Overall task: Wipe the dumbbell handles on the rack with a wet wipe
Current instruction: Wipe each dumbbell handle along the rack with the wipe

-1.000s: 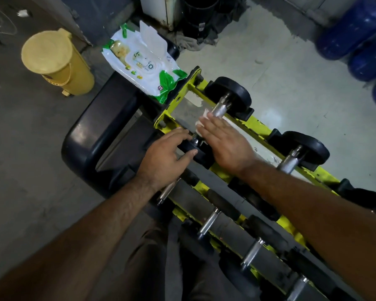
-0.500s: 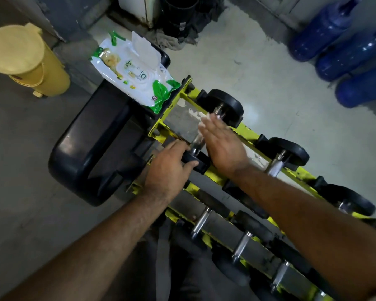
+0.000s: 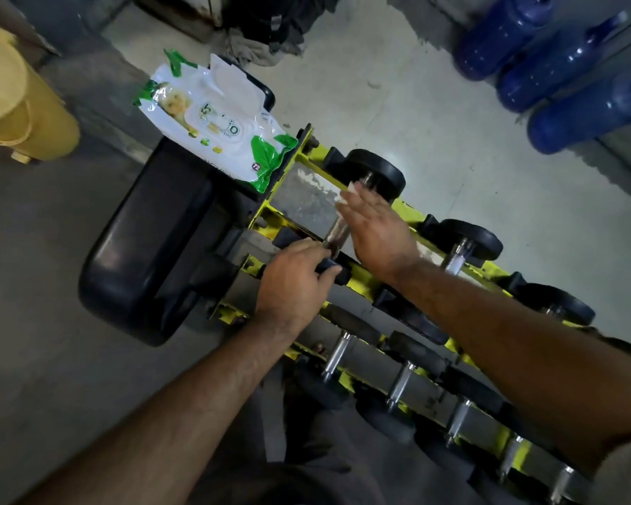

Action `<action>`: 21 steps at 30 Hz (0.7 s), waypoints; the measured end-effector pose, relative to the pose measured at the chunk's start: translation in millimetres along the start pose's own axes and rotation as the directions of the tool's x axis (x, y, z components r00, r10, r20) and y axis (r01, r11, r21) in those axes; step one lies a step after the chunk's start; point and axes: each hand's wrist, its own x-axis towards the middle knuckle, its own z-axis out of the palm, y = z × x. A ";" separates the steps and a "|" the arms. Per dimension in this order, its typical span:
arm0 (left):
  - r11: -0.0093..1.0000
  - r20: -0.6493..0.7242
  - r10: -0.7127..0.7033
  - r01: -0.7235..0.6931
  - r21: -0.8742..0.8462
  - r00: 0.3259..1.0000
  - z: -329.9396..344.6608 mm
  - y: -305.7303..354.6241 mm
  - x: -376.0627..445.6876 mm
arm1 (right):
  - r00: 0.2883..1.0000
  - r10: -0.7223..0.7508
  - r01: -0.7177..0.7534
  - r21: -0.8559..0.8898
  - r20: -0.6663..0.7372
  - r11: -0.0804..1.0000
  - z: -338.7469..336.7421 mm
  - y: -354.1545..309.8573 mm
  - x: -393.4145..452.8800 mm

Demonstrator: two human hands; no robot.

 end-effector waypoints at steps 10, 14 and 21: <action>0.990 0.109 -0.074 0.087 -0.115 0.991 -12.6 -14.9 15.0 | 0.981 -0.178 0.177 0.009 0.075 0.984 3.8 1.0 -4.7; 0.992 0.126 -0.085 0.096 -0.087 0.988 -9.7 -5.9 12.0 | 1.000 -0.026 0.026 -0.002 -0.015 1.000 -8.8 20.7 3.4; 0.995 0.115 -0.098 0.099 -0.007 0.988 -8.0 1.1 8.4 | 0.976 -0.218 0.218 0.032 0.022 0.975 3.8 11.2 -7.4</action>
